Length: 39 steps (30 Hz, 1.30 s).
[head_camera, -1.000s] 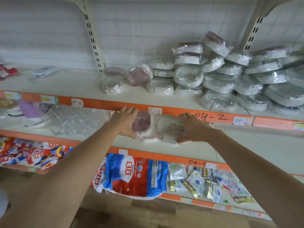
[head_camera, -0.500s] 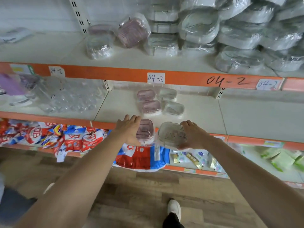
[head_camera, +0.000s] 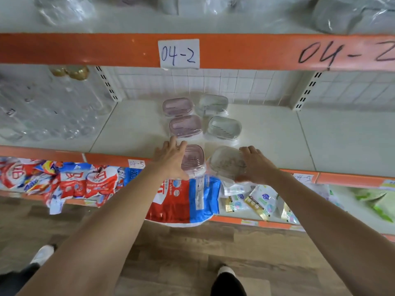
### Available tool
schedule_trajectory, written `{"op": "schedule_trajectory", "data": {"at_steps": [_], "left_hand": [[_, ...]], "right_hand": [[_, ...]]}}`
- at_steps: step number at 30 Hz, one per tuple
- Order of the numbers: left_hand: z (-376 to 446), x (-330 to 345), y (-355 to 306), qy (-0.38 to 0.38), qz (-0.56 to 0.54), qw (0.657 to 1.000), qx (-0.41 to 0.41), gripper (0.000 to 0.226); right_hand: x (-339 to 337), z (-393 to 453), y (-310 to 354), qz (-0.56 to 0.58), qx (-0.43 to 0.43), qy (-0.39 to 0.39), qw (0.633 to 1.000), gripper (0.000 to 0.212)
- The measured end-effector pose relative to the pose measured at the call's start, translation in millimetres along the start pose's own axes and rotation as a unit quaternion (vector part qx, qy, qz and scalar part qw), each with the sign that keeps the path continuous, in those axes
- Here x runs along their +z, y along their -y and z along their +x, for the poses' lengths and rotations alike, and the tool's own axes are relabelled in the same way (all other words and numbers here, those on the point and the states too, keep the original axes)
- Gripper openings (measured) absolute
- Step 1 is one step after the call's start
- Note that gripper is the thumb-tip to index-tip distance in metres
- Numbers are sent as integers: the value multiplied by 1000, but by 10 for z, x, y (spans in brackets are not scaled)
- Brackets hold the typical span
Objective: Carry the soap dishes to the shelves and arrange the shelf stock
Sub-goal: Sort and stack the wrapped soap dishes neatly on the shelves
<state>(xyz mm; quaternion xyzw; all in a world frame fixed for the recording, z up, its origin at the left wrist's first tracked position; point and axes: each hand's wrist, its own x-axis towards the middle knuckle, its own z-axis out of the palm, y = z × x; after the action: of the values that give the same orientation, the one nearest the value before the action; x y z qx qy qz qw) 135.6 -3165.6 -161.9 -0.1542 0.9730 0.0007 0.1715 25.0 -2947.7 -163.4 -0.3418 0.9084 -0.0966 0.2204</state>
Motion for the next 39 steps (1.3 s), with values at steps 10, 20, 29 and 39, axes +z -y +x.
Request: {"op": "schedule_trajectory", "data": {"at_steps": [10,20,29,39], "left_hand": [[699,132,-332,0,-71,997,17,111],[1010,147,-624,-55,-2,997,54,111],[810,-89,-629,-7,-11,999,52,109],[156,-378,-506,17,-1,999,48,64]], "right_hand": [[-65,341,-684,24,60,-10,998,92],[-138,446,-1079,-20,126,-63,990,90],[-229,297,-951,-64,112,-49,990,96],[-483,-205,-371,-103,16,24,994,71]]}}
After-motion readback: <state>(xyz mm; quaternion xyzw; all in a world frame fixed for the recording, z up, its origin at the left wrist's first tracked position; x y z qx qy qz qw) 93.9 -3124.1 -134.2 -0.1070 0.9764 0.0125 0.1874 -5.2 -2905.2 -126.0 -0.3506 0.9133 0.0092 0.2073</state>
